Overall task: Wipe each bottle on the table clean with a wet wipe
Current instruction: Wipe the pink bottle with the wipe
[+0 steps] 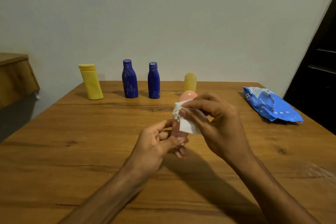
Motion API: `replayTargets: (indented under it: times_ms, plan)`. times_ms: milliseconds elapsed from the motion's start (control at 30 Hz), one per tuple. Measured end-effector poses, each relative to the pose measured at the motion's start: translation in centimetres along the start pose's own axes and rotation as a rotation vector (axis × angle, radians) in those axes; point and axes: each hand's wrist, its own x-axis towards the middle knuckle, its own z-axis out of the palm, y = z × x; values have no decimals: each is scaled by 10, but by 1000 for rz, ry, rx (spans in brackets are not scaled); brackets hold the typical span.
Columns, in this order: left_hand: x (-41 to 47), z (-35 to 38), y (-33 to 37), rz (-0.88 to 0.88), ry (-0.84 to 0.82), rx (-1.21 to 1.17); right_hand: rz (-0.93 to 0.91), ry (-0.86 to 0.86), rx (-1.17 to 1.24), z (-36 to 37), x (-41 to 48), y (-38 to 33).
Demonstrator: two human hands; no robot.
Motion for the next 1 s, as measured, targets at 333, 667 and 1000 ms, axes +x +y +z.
replayTargets:
  times_ms: [333,667,1000]
  plan:
    - [-1,0,6,-38,-34,-161,58,47,92,-3,1,0]
    - [1,-3,8,-63,-2,-224,119,9,161,-10,5,2]
    - [4,-8,7,-121,8,-180,-16,110,-20,-13,3,-1]
